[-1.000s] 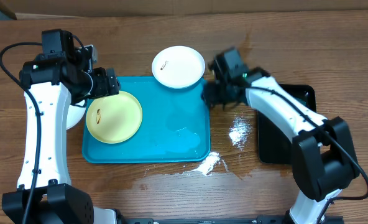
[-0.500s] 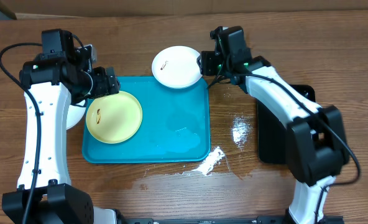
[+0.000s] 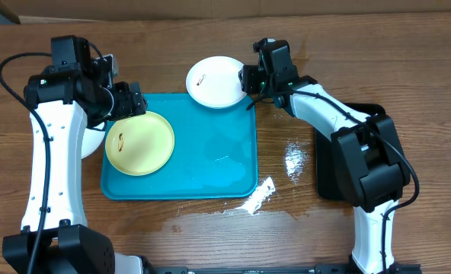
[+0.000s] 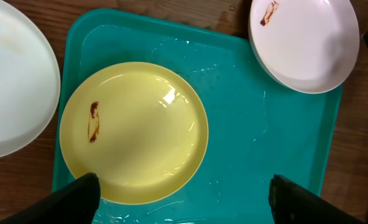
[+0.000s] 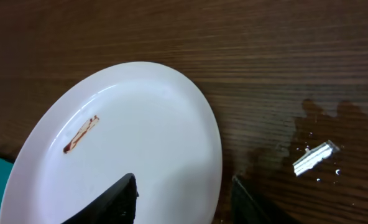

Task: Clean dirty plates on tray and stack at the side
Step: 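Reach the right gripper to the rim of the upper white plate, then drag the white plate down onto the blue tray's right side with right gripper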

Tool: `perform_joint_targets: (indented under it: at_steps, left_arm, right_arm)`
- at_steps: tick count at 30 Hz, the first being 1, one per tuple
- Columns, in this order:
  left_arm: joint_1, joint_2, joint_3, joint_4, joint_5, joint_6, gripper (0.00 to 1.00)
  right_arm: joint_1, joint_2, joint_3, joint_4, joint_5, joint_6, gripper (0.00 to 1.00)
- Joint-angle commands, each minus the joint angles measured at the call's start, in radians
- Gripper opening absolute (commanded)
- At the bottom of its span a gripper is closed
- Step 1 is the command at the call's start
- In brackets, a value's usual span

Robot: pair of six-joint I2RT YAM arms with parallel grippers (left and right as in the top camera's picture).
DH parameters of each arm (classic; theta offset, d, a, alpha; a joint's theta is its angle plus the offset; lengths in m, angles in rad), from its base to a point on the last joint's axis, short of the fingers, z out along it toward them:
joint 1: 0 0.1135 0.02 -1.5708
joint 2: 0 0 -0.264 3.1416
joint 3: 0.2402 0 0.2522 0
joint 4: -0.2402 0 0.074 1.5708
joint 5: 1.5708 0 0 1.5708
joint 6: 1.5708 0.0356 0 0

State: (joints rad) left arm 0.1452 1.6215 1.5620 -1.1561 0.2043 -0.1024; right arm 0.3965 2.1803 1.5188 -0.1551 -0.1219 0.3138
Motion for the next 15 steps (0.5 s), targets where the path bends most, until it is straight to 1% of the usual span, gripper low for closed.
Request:
perform_joint_targets:
  at_steps: [1,4,6,8,10,11,12,14,15]
  left_arm:
    - [-0.002,0.0,-0.004,0.001,-0.005,-0.01,0.88]
    - [-0.002,0.0,-0.004,0.001,-0.005,-0.011,0.88]
    - [-0.002,0.0,-0.004,0.001,-0.005,-0.01,0.87]
    - [-0.002,0.0,-0.004,0.001,-0.005,-0.01,0.88]
    - [-0.002,0.0,-0.004,0.0,-0.005,-0.01,0.88]
    - [-0.002,0.0,-0.004,0.0,-0.005,-0.01,0.88]
    - [-0.002,0.0,-0.004,0.001,-0.005,-0.01,0.88]
    - [-0.002,0.0,-0.004,0.001,-0.005,-0.01,0.88]
    - [-0.002,0.0,-0.004,0.001,-0.005,-0.01,0.88]
  right_arm:
    - [0.008,0.049,0.013,0.01,0.021,0.002,0.48]
    - [0.008,0.063,0.013,0.018,0.021,0.002,0.44]
    - [0.008,0.063,0.013,0.02,0.02,0.006,0.4]
    - [0.008,0.063,0.013,0.01,0.02,0.006,0.32]
    - [0.008,0.063,0.013,-0.007,0.02,0.006,0.28]
    - [0.008,0.063,0.013,-0.008,0.02,0.006,0.24]
    - [0.008,0.06,0.014,-0.007,0.021,0.006,0.16]
    - [0.008,0.042,0.015,-0.007,0.021,0.006,0.06]
    - [0.007,0.026,0.015,-0.007,0.021,0.005,0.04]
